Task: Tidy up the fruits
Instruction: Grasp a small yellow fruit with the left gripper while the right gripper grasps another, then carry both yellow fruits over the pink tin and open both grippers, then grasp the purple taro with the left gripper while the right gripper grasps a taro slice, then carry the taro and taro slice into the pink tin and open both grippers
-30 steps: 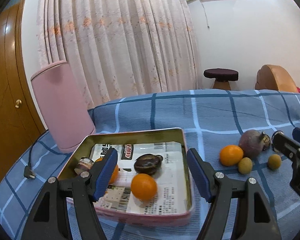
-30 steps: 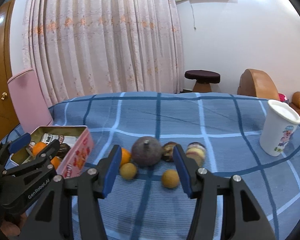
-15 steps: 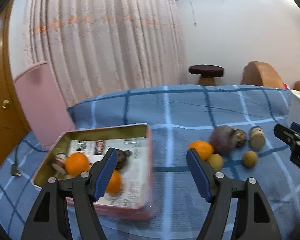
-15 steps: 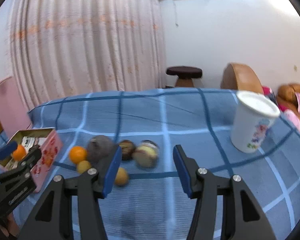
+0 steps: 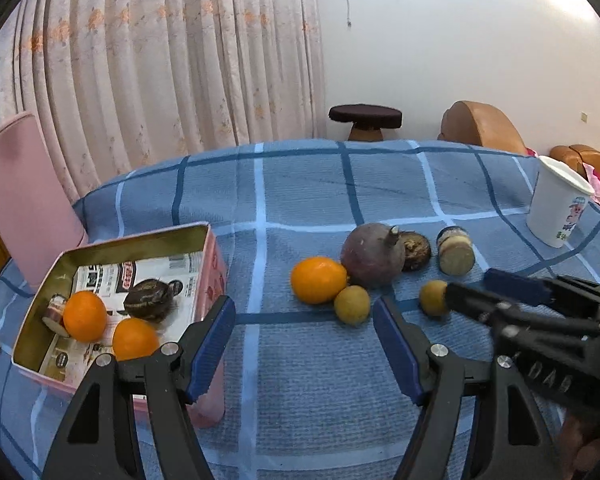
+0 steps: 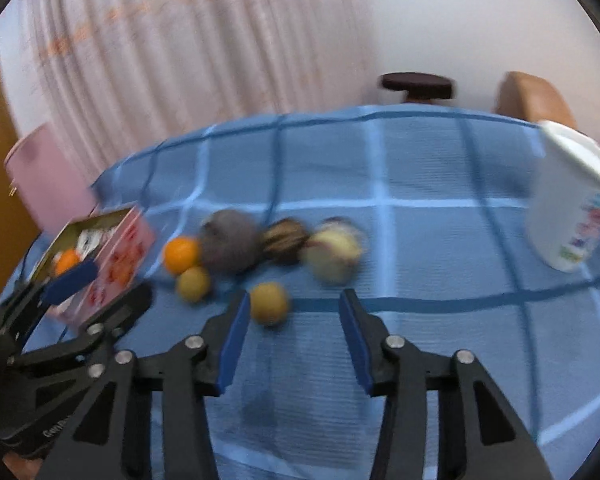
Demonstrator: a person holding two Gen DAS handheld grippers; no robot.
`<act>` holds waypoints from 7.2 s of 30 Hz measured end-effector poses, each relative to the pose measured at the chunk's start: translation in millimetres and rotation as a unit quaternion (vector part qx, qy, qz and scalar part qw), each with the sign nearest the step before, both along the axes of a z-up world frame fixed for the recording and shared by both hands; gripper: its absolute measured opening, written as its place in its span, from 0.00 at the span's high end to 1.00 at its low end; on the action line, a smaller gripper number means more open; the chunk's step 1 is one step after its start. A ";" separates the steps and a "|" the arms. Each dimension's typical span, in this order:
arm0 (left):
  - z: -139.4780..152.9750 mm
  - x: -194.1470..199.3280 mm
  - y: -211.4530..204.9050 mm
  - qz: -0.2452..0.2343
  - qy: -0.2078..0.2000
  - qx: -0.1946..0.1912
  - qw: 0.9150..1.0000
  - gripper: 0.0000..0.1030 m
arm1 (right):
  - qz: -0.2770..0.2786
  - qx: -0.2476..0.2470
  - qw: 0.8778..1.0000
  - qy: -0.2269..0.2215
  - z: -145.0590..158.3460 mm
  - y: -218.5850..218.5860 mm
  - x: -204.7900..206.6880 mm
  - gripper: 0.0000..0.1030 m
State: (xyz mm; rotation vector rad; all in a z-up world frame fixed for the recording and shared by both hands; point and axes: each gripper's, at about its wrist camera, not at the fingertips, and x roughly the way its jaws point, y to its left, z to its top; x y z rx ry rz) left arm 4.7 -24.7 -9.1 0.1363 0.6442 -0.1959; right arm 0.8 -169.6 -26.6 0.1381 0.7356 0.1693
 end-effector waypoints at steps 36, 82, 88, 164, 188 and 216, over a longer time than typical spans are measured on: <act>-25.6 46.3 -31.5 -0.033 0.111 -0.061 0.991 0.72 | -0.075 -0.021 0.996 -0.043 17.8 -23.1 -5.5 0.72; 2.4 53.6 180.1 0.222 -0.006 0.022 0.975 0.72 | 0.105 0.053 0.992 -0.043 9.5 176.8 35.1 0.58; 7.7 49.6 173.7 0.216 -0.029 0.013 0.976 0.29 | 0.073 0.058 0.992 -0.083 24.6 155.4 23.9 0.48; 36.6 24.7 48.7 -0.018 -0.048 -0.067 0.996 0.50 | -0.090 -0.024 0.991 -0.101 30.4 -11.5 -2.4 0.60; 18.7 60.1 176.8 0.117 -0.039 -0.005 0.992 0.49 | 0.043 -0.013 0.993 -0.105 30.1 176.5 26.6 0.60; 17.7 61.7 175.2 0.119 -0.036 -0.003 0.992 0.25 | 0.064 0.051 0.992 -0.094 22.4 174.5 31.7 0.47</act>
